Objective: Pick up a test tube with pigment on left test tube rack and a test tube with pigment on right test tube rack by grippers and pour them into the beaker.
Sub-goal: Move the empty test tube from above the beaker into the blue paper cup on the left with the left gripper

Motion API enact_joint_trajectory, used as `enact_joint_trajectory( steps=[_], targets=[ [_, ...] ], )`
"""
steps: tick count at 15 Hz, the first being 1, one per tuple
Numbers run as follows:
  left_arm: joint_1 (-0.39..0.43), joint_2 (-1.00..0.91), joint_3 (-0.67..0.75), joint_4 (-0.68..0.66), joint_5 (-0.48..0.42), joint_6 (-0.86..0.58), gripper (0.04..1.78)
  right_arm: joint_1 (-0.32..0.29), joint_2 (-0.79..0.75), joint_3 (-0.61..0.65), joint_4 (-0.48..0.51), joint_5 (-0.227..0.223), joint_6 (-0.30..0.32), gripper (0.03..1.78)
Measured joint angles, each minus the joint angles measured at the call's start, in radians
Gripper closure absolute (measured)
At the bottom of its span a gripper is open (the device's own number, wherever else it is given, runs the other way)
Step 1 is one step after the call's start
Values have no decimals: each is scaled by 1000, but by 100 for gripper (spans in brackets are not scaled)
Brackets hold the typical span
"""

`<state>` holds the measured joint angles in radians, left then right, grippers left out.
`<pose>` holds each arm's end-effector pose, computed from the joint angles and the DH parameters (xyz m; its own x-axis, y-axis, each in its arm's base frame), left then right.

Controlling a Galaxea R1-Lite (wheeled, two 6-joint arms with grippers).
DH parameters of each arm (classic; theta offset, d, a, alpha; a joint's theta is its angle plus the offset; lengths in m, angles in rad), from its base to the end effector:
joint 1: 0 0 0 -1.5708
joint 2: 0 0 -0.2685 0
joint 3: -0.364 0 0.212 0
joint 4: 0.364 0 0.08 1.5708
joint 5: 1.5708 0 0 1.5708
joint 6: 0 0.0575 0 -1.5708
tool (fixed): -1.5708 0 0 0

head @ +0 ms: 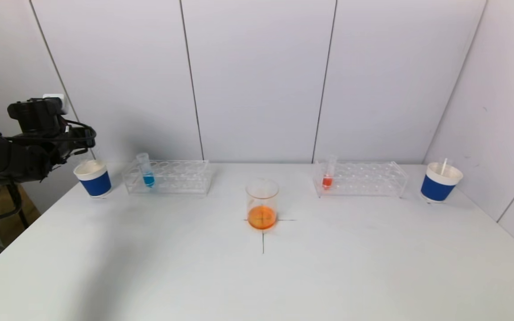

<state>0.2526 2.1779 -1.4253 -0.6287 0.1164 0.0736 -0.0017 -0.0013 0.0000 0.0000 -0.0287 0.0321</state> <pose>0.4684 0.1278 0.1232 0.9253 0.3588 -0.1227 -0.3500 0.9327 0.0873 0.0670 -0.0018 0.0756 0.9995 -0.0304 0.0013 0.0303 0.9990 0.0321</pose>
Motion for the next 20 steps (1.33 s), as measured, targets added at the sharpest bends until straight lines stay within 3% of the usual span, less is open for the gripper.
enact_joint_trajectory(
  steps=[6,20],
  targets=[
    [8,86,-17,-53,-22,-13,138,0,0,0,0,0,0,5],
    [23,116,119,-189,-60,-12,138,0,0,0,0,0,0,5]
  ],
)
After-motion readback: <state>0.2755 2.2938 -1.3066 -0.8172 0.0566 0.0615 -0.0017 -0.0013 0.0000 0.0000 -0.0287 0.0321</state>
